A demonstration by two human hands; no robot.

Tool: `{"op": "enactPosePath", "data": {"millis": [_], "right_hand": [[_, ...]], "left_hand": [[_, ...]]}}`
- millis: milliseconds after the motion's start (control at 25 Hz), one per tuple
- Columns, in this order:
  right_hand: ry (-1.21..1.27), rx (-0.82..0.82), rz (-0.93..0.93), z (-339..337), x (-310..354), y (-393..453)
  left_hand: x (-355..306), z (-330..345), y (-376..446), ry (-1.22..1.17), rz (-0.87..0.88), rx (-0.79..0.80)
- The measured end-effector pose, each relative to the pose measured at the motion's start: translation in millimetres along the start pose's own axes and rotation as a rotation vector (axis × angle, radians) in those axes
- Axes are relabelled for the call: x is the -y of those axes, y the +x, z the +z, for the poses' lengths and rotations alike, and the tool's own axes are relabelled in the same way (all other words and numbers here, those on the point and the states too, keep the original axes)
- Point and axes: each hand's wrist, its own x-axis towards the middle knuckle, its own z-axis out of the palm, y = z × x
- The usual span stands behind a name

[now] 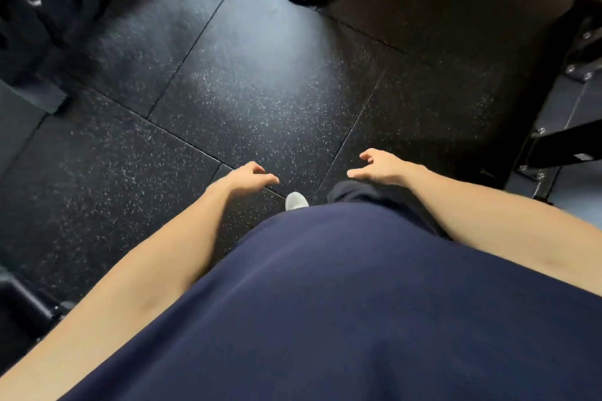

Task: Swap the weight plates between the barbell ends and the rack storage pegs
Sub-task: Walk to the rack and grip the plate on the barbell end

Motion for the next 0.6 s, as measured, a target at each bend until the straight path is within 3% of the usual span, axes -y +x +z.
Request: {"op": "enactPosePath", "data": {"millis": [280, 600], "right_hand": [[0.029, -0.008, 0.001, -80, 71, 85], [0.157, -0.030, 0.017, -241, 126, 217]], "left_hand": [[-104, -127, 98, 0.120, 0.114, 0.006], [-284, -250, 202, 0.234, 0.198, -0.037]]}}
